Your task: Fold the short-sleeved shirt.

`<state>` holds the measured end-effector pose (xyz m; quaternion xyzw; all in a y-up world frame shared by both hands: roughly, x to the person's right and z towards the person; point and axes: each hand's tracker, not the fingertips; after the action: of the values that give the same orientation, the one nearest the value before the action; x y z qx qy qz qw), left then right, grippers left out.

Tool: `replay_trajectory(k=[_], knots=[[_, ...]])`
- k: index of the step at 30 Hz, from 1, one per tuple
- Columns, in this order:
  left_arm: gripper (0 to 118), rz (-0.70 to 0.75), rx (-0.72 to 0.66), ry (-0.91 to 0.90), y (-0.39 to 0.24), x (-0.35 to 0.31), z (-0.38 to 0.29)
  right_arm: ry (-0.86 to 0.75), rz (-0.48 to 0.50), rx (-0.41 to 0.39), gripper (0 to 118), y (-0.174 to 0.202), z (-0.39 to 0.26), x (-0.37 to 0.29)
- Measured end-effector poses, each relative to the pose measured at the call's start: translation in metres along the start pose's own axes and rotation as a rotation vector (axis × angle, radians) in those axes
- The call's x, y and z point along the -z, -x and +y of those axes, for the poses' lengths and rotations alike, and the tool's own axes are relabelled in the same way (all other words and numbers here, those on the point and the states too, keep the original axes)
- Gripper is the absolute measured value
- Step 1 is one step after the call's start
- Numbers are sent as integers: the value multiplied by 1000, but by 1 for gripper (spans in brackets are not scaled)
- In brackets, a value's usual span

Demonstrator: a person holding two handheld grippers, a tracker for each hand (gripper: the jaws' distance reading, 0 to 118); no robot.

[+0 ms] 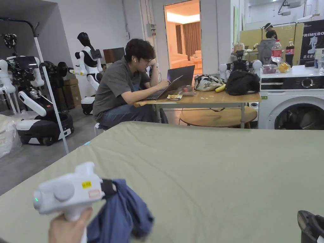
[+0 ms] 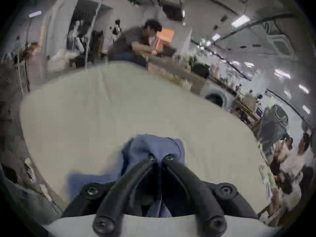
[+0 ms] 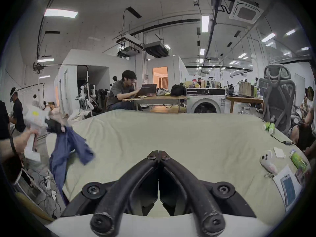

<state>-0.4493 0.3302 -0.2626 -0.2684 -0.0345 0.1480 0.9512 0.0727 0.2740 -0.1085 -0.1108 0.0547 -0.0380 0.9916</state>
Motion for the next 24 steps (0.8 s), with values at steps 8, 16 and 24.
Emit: replay_trajectory(k=[8, 16, 24], knots=[[0, 95, 414, -197, -127, -41, 133, -11, -42, 48, 0, -25, -3, -15], [0, -233, 430, -41, -262, 80, 16, -82, -131, 121, 0, -63, 17, -64], [0, -703, 392, 410, -405, 122, -207, -60, -248, 117, 0, -97, 19, -93]])
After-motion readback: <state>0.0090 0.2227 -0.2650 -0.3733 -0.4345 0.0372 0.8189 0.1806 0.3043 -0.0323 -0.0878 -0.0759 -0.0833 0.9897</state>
